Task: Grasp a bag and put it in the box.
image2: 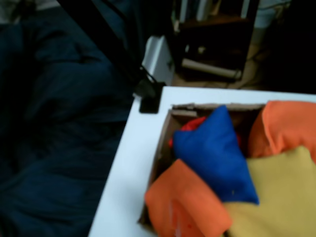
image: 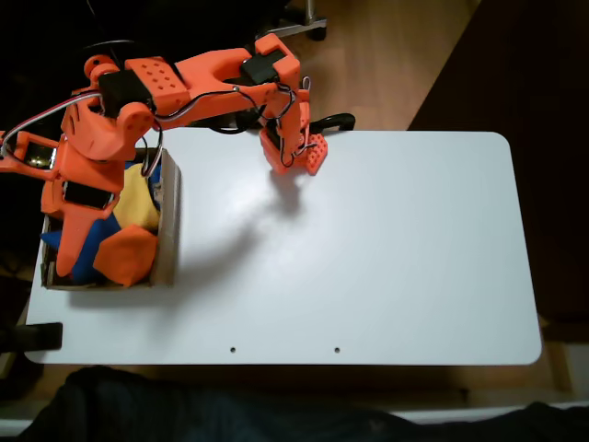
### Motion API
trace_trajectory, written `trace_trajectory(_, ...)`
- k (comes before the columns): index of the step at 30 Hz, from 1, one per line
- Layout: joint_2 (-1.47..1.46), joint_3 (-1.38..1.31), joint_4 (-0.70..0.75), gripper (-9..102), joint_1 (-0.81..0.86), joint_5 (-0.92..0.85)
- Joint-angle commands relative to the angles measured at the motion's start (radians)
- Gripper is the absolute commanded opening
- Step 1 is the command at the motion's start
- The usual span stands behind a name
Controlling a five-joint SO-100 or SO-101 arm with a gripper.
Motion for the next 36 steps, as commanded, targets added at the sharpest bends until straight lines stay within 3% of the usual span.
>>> trace_trajectory(1,0.092,0.026,-0.015,66,-0.026,0.014)
trace_trajectory(36,0.546,0.448,-0.012,65,-0.281,0.179)
